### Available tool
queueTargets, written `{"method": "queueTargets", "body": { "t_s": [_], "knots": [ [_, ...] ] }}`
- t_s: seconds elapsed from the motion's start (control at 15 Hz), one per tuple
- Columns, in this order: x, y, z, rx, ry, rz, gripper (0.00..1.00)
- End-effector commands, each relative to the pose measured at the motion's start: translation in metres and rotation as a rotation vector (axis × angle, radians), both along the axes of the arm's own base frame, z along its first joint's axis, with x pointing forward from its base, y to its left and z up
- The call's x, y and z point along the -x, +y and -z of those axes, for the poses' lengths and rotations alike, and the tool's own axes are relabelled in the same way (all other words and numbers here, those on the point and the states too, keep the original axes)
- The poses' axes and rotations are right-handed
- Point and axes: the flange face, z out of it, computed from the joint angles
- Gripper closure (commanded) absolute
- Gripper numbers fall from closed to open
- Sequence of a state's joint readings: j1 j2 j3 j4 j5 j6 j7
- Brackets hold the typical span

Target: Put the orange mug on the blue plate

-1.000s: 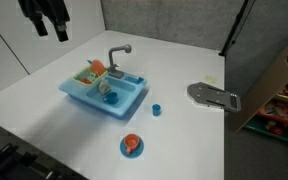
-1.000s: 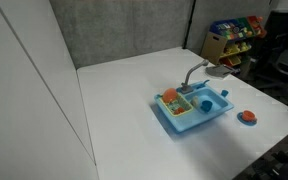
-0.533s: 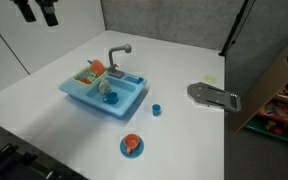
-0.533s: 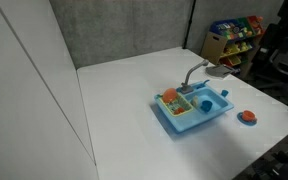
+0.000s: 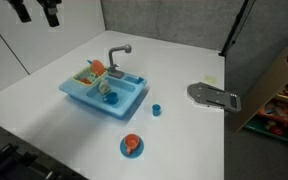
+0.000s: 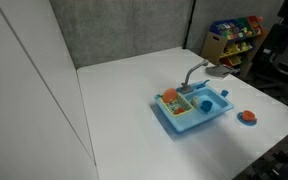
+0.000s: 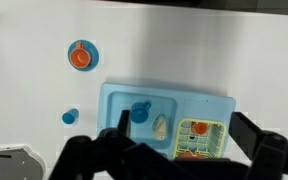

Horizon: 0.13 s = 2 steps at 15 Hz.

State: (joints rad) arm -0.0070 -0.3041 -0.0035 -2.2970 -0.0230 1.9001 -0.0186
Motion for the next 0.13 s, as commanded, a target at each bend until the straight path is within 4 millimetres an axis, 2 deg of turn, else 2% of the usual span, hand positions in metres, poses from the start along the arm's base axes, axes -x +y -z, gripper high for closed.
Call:
{"method": "queueTargets", "body": {
  "t_s": [0.0,0.07],
  "knots": [
    [0.0000,0.0002,0.0004,0.000,0.002,0.000,0.00],
    [0.0000,0.0002,0.0010,0.000,0.004,0.000,0.00]
  ]
}}
